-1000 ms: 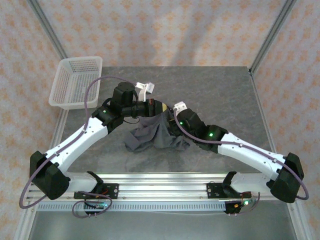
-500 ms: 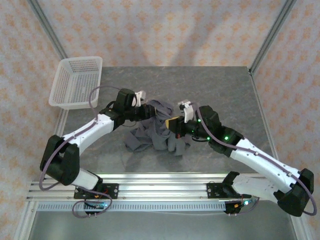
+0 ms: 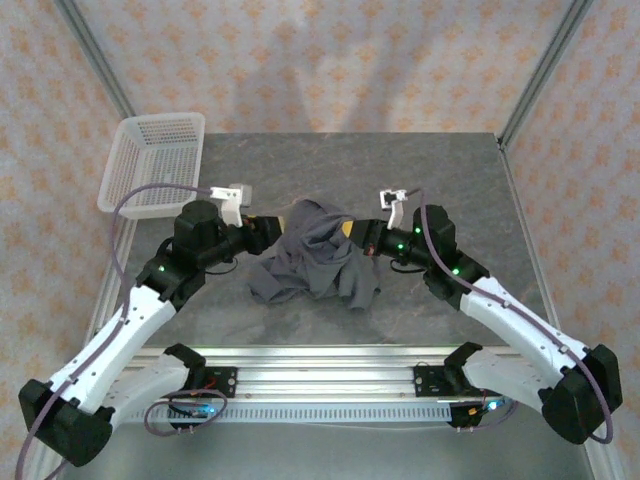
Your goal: Fold the inside-out t-shirt
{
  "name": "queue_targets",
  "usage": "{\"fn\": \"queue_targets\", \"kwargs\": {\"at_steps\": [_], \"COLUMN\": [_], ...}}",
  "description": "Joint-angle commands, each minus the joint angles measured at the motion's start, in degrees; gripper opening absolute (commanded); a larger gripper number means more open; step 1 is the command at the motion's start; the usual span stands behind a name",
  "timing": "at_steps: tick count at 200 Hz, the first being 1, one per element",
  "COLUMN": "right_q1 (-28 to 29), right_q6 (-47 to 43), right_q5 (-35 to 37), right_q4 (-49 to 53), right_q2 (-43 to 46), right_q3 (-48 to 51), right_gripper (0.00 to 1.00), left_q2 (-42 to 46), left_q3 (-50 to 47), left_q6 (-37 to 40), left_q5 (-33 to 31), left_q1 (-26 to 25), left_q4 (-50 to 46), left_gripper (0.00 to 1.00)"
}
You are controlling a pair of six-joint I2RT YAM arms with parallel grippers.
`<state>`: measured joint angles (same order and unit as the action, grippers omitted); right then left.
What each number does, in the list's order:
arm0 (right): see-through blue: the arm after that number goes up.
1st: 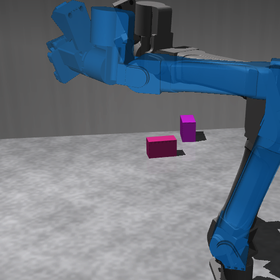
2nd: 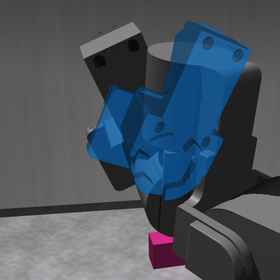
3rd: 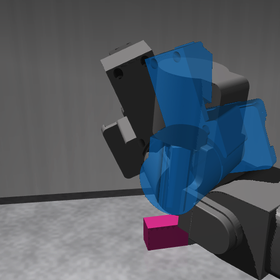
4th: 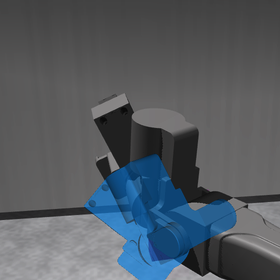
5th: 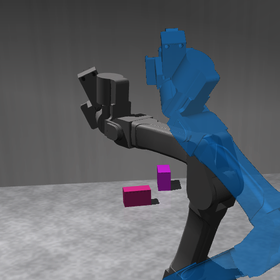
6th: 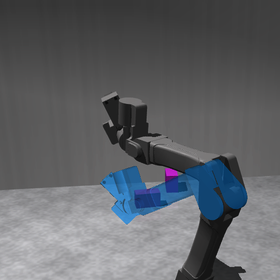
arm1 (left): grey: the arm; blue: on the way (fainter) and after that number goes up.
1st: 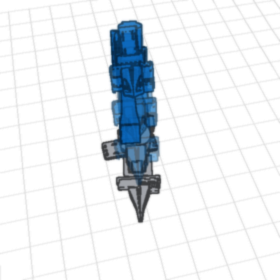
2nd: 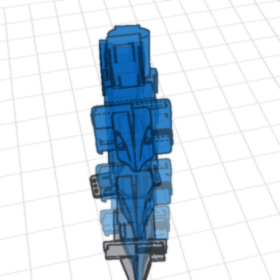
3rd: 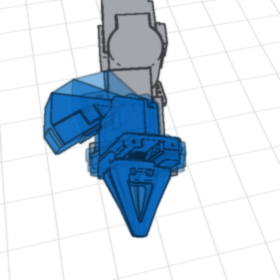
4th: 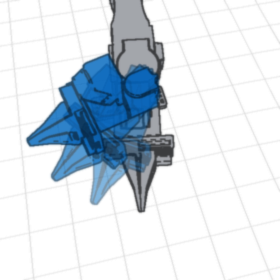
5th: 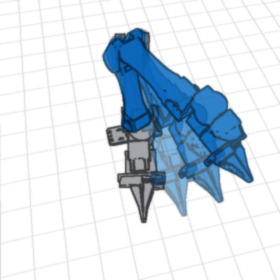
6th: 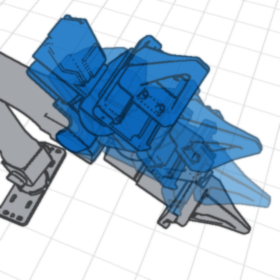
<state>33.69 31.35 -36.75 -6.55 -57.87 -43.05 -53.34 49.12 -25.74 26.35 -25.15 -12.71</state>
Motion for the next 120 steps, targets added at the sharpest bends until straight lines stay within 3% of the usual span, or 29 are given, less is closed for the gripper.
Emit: {"fn": "queue_targets", "kwargs": {"at_steps": [1,21,46,79,120], "right_q1": [-0.2,-0.3,-0.3,-0.3,-0.3], "right_q6": [1.4,1.5,1.5,1.4,1.6], "right_q5": [-1.8,-1.3,-0.6,-0.4,-1.9], "right_q4": [-3.6,-3.1,-2.1,-1.9,-2.2], "right_q2": [-0.9,-1.2,-0.9,-0.3,-1.2], "right_q3": [-0.7,-1.0,-1.2,-1.3,-2.0], "right_gripper": [0.00,0.00,0.00,0.00,0.00], "left_q2": [-4.7,-12.7,-19.2,-22.5,-26.1], "left_q3": [3.3,8.2,8.5,8.2,9.6], "left_q6": [1.4,-2.1,-11.8,-15.6,-16.4], "left_q5": [0.1,0.1,-4.4,-7.5,-6.2], "left_q1": [-5.4,-10.3,-10.8,-10.8,-10.8], "left_q4": [-3.5,-4.9,-3.4,-1.0,1.4], "left_gripper": [0.17,0.05,0.02,0.32,0.45]}}
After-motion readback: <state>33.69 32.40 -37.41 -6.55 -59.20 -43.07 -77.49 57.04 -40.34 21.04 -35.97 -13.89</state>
